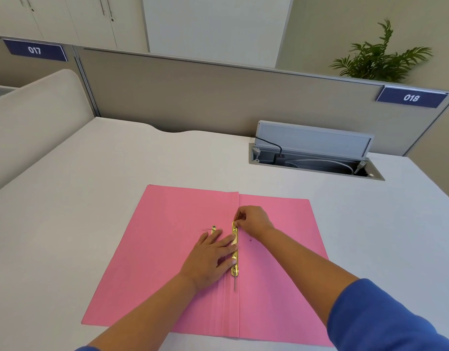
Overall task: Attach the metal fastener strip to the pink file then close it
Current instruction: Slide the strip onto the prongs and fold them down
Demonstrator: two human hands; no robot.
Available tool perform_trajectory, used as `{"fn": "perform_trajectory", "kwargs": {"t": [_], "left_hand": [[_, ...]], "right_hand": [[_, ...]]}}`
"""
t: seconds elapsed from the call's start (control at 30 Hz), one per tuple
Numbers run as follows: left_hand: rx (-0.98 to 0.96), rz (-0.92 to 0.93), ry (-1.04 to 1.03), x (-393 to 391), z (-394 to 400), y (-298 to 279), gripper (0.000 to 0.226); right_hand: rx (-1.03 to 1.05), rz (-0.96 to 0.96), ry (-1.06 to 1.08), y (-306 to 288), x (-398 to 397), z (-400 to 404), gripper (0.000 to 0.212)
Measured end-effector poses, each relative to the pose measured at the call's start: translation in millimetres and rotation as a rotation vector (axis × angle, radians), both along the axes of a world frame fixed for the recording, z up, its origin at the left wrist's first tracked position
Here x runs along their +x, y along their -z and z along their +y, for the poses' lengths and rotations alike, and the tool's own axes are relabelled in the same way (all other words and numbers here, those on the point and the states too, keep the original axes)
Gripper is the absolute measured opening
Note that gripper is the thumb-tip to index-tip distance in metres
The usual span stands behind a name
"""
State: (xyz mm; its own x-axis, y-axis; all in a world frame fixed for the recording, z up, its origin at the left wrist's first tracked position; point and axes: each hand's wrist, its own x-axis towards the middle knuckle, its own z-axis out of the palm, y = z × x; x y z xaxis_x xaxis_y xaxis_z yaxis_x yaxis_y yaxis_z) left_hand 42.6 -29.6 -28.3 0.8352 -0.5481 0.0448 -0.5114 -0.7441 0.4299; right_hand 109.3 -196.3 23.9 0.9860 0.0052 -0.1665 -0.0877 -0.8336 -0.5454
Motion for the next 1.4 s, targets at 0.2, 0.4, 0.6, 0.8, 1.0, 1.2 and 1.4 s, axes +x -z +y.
{"fn": "perform_trajectory", "kwargs": {"t": [0.2, 0.4, 0.6, 0.8, 1.0, 1.2, 1.4], "left_hand": [[-0.003, 0.003, -0.009, -1.3, 0.0, 0.5, 0.047], [-0.003, -0.029, -0.004, -0.3, -0.3, 1.1, 0.048], [-0.003, -0.023, -0.005, -0.9, 0.2, 0.9, 0.047], [-0.01, -0.025, -0.002, -0.7, 0.3, 0.7, 0.046], [-0.022, -0.019, -0.007, -1.0, 0.7, 0.5, 0.047], [-0.006, -0.012, 0.005, 3.1, 1.2, -0.2, 0.045], [-0.024, 0.016, -0.001, 7.2, 1.2, 0.3, 0.045]], "right_hand": [[0.014, 0.074, -0.073, -6.4, 10.2, 2.5, 0.018], [0.074, 0.101, 0.067, -5.2, 18.1, 5.5, 0.016], [0.172, 0.138, 0.2, -2.9, 19.7, 4.3, 0.013], [0.222, 0.131, 0.296, -4.3, 13.0, 4.4, 0.016], [0.278, 0.076, 0.263, -4.7, -9.6, 6.2, 0.042], [-0.14, 0.085, 0.142, 1.1, -86.0, -25.6, 0.062], [-0.277, 0.274, -0.003, 18.9, -162.3, -46.8, 0.115]]}}
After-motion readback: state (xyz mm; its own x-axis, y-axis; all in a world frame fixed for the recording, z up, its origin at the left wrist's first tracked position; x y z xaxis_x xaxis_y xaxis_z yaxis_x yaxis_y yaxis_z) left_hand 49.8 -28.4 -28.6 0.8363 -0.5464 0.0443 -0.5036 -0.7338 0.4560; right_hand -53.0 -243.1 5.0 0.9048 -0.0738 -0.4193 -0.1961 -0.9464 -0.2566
